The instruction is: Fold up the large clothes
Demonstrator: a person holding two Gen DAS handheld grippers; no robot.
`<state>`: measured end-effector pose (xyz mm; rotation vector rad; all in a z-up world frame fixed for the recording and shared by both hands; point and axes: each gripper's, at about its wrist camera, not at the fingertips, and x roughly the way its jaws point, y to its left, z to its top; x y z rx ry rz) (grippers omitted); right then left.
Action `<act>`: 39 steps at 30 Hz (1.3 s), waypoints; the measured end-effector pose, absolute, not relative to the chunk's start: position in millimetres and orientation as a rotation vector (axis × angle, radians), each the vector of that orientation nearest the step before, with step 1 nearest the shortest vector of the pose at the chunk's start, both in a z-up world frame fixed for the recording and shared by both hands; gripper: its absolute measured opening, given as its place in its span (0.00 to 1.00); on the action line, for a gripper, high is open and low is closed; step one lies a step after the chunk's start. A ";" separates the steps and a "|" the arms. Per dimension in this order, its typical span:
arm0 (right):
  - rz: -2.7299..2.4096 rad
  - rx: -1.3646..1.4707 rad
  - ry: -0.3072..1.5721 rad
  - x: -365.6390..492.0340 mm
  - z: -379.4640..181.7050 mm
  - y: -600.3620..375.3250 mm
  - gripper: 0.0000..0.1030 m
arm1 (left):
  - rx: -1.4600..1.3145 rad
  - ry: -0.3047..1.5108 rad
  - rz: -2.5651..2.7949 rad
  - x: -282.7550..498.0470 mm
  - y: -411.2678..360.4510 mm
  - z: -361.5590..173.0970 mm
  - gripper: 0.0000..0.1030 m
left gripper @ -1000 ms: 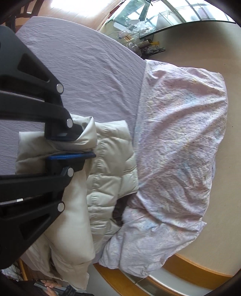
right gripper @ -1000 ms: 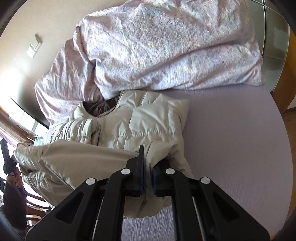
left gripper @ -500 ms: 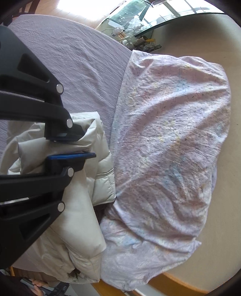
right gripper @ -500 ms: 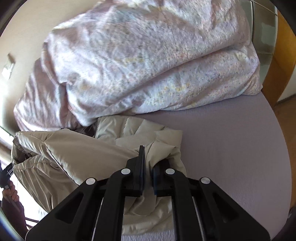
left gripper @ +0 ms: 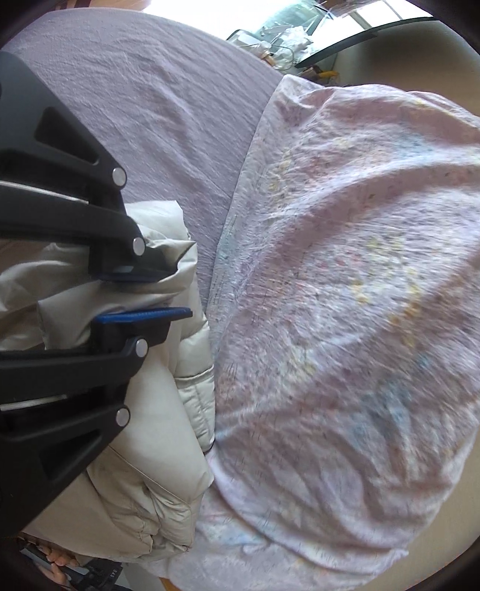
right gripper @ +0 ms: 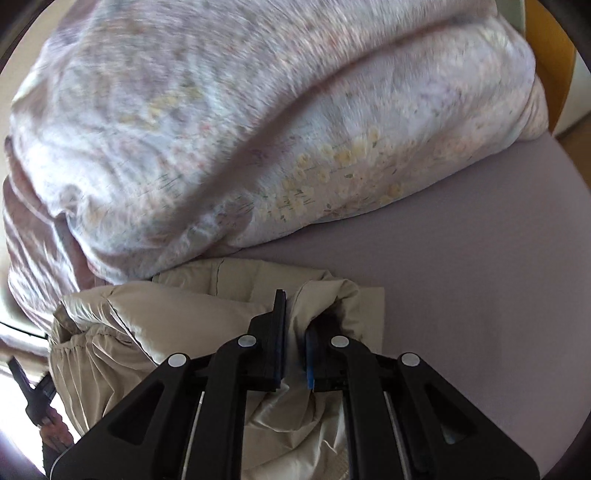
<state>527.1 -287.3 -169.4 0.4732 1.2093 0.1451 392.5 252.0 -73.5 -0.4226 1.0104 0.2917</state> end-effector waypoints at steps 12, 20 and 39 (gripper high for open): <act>0.225 0.815 1.181 517.2 -162.9 -352.6 0.38 | -0.532 1.016 0.254 400.5 258.1 -82.1 0.36; 0.291 0.642 1.076 488.9 -102.9 -339.0 0.65 | -0.451 0.923 0.256 380.9 244.2 -41.9 0.73; 0.401 0.033 1.219 467.7 -134.0 -143.0 0.09 | -0.188 0.966 0.099 337.9 142.2 -44.4 0.76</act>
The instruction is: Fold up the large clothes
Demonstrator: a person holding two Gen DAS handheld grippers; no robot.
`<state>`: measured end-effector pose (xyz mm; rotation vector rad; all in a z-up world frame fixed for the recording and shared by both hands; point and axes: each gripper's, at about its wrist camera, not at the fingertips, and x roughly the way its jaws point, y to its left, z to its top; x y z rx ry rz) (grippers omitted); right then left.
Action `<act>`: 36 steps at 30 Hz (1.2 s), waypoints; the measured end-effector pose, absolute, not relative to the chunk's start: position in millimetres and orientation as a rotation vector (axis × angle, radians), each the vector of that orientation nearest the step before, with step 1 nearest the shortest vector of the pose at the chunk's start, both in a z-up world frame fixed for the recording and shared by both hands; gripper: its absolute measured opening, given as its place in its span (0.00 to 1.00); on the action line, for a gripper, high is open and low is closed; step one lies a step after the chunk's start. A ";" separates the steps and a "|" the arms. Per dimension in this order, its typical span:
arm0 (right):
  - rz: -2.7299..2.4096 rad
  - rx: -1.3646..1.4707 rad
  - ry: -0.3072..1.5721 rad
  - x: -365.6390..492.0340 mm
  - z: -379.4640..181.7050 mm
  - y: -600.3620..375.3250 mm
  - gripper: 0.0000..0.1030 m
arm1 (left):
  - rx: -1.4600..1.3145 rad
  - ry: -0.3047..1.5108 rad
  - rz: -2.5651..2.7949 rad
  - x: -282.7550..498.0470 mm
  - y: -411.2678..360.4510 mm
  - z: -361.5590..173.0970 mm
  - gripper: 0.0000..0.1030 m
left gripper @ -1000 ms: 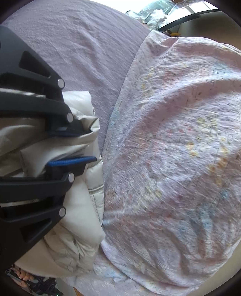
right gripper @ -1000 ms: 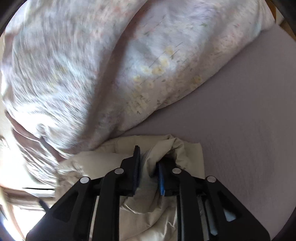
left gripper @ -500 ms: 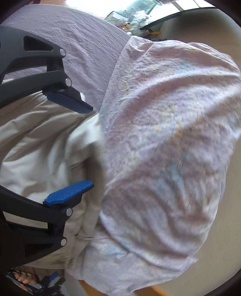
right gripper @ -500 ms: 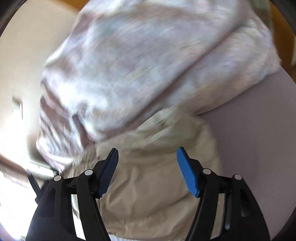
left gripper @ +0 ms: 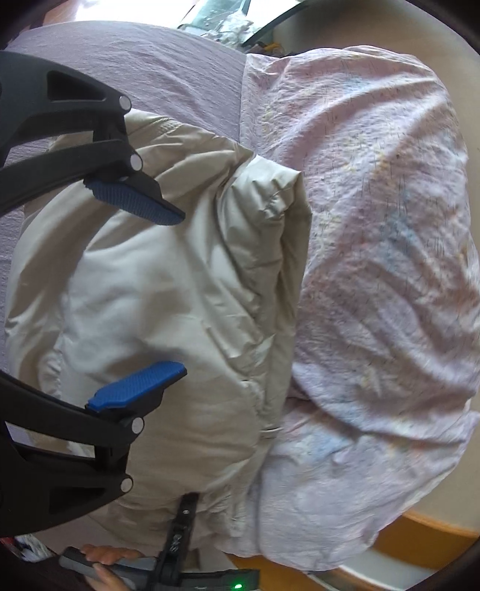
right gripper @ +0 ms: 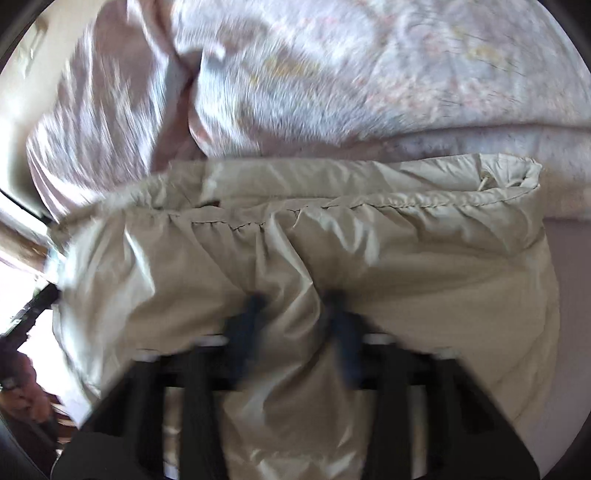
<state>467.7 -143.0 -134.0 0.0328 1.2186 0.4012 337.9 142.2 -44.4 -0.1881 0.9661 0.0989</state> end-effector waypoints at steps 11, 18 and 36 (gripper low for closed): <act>0.283 -0.011 1.141 500.5 -138.5 -115.6 0.02 | -0.172 0.966 0.094 338.3 143.8 -51.8 0.77; 0.271 0.023 1.173 513.8 -162.0 -99.4 0.02 | -0.168 0.976 0.155 351.2 146.1 -75.2 0.81; 0.219 0.112 0.963 434.3 -125.9 -211.3 0.53 | -0.152 0.999 0.266 377.7 160.5 -111.0 0.83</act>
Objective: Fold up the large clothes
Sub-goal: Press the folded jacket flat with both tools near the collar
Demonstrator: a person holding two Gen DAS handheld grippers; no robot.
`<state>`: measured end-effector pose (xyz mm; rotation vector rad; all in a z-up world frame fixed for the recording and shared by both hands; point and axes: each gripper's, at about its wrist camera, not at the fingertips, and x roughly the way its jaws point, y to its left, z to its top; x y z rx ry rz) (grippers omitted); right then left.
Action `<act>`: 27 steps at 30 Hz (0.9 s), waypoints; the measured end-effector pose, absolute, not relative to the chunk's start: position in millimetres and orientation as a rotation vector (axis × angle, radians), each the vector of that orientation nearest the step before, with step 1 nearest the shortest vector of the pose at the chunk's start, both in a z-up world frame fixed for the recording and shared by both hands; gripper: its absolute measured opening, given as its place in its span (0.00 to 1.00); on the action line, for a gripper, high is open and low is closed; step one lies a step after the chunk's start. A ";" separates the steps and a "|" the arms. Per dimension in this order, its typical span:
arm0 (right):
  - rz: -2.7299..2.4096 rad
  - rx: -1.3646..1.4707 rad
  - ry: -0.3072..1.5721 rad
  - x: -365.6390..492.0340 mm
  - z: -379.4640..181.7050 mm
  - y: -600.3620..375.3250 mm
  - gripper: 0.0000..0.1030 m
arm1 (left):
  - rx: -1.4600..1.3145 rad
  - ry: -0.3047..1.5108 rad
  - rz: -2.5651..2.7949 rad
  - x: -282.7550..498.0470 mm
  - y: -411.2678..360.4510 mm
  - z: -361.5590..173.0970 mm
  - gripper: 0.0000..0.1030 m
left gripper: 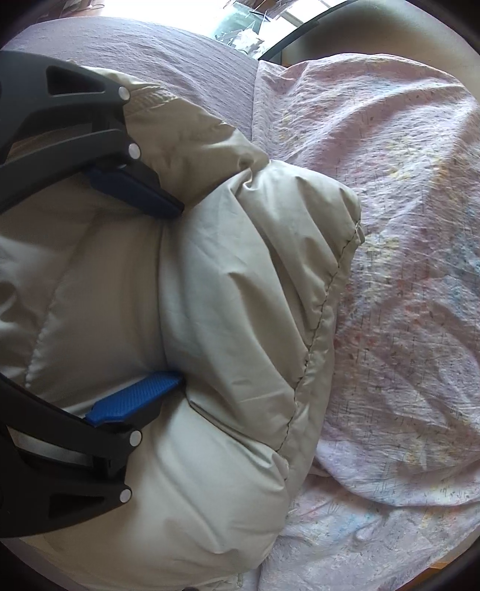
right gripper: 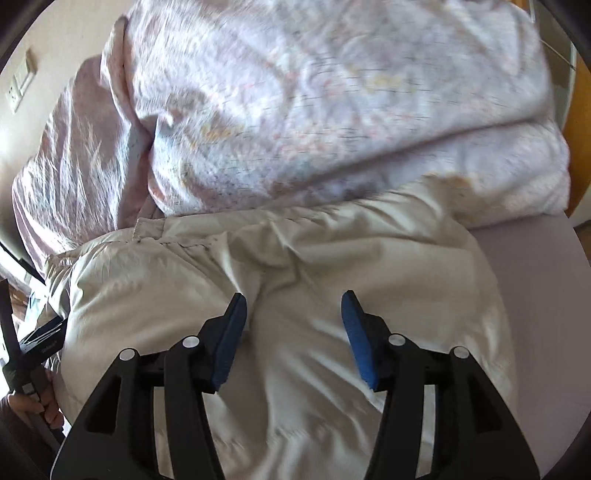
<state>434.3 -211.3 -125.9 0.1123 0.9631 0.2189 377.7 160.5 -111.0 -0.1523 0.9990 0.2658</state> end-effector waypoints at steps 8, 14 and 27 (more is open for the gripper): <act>0.152 0.042 0.955 428.8 -148.2 -227.2 0.54 | -0.143 0.994 0.270 378.9 160.3 -114.4 0.85; 0.114 -0.073 0.928 432.8 -167.8 -209.1 0.62 | -0.148 0.987 0.264 378.2 161.8 -116.2 0.86; 0.090 -0.110 0.883 438.7 -186.9 -210.4 0.77 | -0.131 0.964 0.270 379.2 161.8 -119.5 0.89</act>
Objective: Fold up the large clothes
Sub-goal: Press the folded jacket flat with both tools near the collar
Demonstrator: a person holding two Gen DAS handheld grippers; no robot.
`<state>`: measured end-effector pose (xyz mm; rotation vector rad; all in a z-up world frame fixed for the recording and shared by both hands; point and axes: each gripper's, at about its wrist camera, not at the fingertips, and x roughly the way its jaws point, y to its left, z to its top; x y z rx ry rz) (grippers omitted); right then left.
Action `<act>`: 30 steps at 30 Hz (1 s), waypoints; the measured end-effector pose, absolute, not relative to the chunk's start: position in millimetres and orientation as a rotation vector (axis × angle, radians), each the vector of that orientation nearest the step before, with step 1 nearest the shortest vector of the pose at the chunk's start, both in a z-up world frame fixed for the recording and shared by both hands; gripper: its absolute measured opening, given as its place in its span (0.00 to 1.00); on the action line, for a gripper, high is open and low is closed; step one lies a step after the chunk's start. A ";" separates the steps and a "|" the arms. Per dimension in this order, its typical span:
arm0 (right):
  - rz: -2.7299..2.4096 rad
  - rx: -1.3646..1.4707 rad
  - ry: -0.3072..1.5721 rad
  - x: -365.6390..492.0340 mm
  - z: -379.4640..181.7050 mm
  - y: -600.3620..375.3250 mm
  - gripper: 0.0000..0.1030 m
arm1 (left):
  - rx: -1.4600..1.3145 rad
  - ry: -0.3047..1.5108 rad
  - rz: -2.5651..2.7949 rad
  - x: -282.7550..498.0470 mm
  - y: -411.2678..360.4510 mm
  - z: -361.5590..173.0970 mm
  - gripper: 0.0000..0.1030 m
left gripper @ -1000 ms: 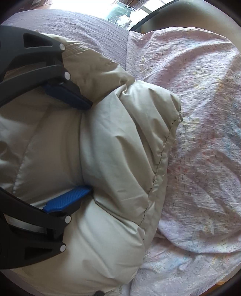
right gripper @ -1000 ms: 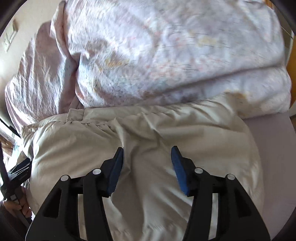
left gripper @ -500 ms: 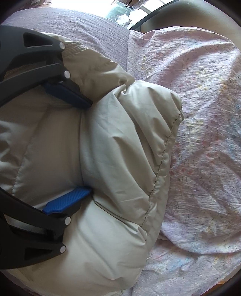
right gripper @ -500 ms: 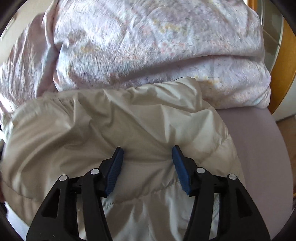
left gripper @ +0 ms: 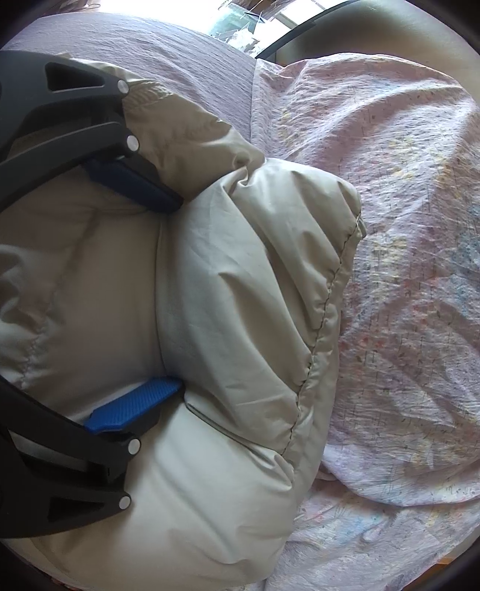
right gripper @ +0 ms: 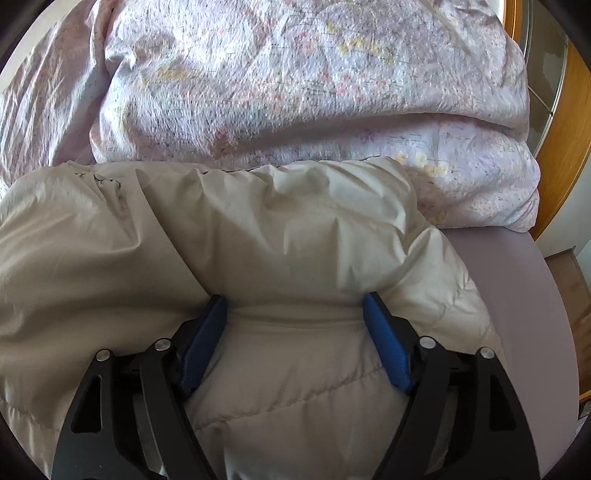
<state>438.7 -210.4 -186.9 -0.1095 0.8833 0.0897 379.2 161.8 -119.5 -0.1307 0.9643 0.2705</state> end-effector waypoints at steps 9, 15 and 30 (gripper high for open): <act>0.092 -0.119 0.868 445.8 -192.2 -212.7 0.81 | -0.124 0.948 0.274 381.3 162.2 -121.8 0.92; 0.095 -0.124 0.858 448.4 -194.3 -216.1 0.82 | -0.118 0.934 0.278 383.3 162.3 -125.4 0.93; 0.100 -0.133 0.846 446.8 -194.4 -211.2 0.82 | -0.112 0.903 0.286 383.8 161.8 -130.3 0.95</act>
